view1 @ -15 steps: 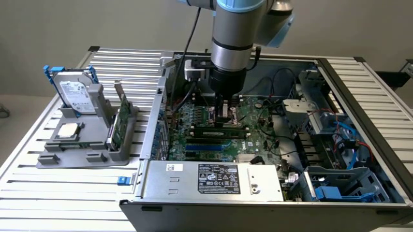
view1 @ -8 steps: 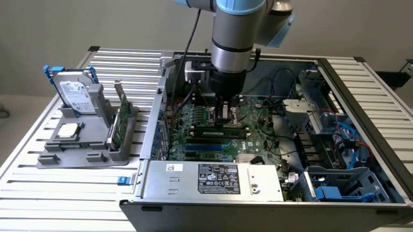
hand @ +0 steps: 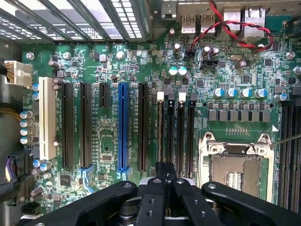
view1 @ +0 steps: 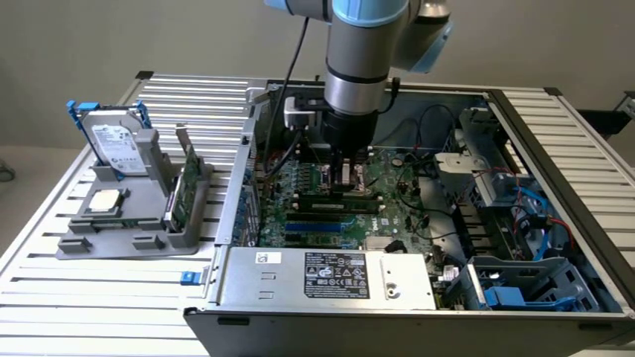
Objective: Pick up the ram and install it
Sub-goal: 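Press down the ram until it locks into place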
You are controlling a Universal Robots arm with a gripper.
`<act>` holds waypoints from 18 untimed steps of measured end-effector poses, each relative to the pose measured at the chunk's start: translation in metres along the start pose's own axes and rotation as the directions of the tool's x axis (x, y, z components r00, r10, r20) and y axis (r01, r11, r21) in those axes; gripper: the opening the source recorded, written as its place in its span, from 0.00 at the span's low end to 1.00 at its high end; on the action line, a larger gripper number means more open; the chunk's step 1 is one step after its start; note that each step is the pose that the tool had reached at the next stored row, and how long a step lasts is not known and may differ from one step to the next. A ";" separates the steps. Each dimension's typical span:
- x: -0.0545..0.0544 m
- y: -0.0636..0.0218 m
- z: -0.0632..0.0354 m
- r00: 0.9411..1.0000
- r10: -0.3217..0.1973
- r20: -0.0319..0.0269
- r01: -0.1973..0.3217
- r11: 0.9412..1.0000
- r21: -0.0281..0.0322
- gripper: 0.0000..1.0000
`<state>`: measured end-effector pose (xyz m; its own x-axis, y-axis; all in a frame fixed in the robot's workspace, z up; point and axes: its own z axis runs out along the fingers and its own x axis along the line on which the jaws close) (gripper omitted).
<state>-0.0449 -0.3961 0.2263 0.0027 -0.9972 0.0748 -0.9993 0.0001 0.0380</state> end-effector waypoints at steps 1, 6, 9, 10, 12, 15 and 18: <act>0.000 -0.0001 0.0008 1.000 0.000 0.001 0.000 1.000 0.000 0.11; 0.000 -0.0001 0.0018 1.000 0.000 0.001 0.000 1.000 0.000 0.11; 0.000 0.0002 -0.0086 1.000 0.000 0.001 0.000 1.000 0.001 0.11; 0.001 0.0005 -0.0129 1.000 0.000 0.001 0.000 1.000 0.000 0.11; 0.001 0.0006 -0.0180 1.000 0.000 0.001 0.000 1.000 0.000 0.11; 0.001 0.0002 -0.0213 1.000 0.000 0.001 0.000 1.000 0.000 0.11; 0.002 -0.0018 -0.0272 1.000 0.000 0.001 0.000 1.000 -0.001 0.11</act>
<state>-0.0421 -0.3960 0.2535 0.0028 -0.9973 0.0739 -0.9992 0.0001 0.0390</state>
